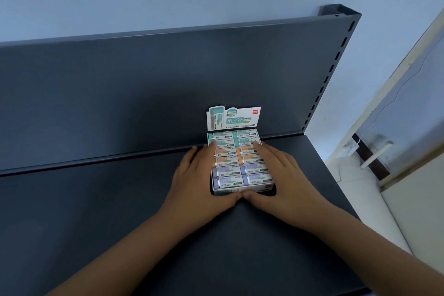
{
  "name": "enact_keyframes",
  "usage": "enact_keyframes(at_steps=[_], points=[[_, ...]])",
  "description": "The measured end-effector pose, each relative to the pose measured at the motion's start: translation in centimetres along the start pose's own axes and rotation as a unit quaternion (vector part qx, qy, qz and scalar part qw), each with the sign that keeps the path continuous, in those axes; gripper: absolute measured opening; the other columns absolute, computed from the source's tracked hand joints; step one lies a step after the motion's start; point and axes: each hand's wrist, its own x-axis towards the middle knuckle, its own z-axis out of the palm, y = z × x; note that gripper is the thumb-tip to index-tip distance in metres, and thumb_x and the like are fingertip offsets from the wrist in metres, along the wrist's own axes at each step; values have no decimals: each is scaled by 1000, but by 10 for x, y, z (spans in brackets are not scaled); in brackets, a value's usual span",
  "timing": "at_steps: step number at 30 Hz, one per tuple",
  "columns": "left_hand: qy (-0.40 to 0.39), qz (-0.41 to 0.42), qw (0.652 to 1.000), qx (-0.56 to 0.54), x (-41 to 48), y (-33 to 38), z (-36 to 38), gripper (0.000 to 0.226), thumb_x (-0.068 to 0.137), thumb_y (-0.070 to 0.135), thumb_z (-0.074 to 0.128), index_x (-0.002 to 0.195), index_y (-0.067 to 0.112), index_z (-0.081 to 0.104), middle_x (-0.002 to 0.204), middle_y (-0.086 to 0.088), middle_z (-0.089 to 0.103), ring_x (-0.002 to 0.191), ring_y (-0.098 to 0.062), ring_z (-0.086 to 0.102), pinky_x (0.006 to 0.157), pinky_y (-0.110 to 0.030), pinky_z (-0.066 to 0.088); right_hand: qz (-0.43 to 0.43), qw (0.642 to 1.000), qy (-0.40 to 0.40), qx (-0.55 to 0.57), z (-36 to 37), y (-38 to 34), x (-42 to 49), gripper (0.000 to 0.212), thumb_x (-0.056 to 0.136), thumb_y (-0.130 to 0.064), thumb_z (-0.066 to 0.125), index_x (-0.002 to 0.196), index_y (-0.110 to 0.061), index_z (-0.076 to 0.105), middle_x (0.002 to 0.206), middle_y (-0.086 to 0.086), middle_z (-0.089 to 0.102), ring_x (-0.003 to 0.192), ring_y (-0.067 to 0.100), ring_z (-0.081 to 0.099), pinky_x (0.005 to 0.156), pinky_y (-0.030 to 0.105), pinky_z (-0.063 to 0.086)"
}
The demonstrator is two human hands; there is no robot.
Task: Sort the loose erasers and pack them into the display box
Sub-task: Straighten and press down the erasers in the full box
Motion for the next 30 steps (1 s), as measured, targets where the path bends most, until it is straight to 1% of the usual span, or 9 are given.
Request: enact_keyframes(at_steps=[3,6,8,11,16,20,24,27,30], points=[[-22,-17,1000,1,9,4,-4,130,53,82,73,154,47,0,152,31,33,152,-16,8,124,-44,13,0,999,-45,-10,-10,3,11,110,75,-76,64,156,-43,-2,157,-21,22,141,4,18,117,28,20],[-33,-25,999,10,10,8,-7,129,56,74,78,155,45,-1,156,26,26,151,-13,2,122,-38,4,7,997,-63,-33,-14,4,21,98,80,-81,49,155,-48,-3,155,-19,24,140,6,18,116,29,21],[-31,-15,999,22,9,5,-6,129,55,79,73,155,45,-2,158,24,23,151,-11,4,120,-35,4,9,998,-50,-44,-11,4,22,90,82,-82,40,156,-47,2,152,-19,26,138,6,19,113,27,23],[-31,-4,999,34,11,1,-4,128,53,84,65,154,44,-3,158,25,23,150,-10,8,120,-34,5,7,998,-26,-52,-6,4,22,85,84,-82,38,156,-46,9,148,-18,32,135,7,24,113,30,29],[-27,2,999,31,12,0,-5,130,51,83,67,155,44,0,154,25,27,146,-8,19,121,-35,11,20,998,-30,-56,-10,4,28,79,84,-82,34,153,-47,17,145,-20,36,128,9,31,110,34,34],[-45,-40,998,-26,17,1,-10,139,42,80,75,153,52,-5,152,27,29,142,-4,22,119,-34,13,57,998,-5,-16,-8,5,37,75,83,-84,23,150,-51,22,142,-22,40,127,11,32,110,39,32],[-72,-49,996,-23,20,3,-16,128,47,90,59,154,51,0,155,25,22,145,-5,15,115,-31,8,72,997,4,-33,-6,2,42,79,81,-85,15,152,-50,22,140,-21,42,125,10,32,109,40,32],[-62,-44,997,-7,20,4,-15,112,57,93,42,152,53,0,152,24,25,143,-5,16,110,-27,9,72,996,0,-47,-6,1,41,80,81,-85,13,152,-49,21,140,-20,42,125,10,32,109,39,33],[-43,-30,998,25,20,1,-11,101,66,93,32,153,51,3,150,23,28,141,-7,18,114,-32,13,64,995,-18,-76,-8,-1,41,81,82,-84,13,154,-46,18,141,-18,41,126,11,33,108,39,35]])
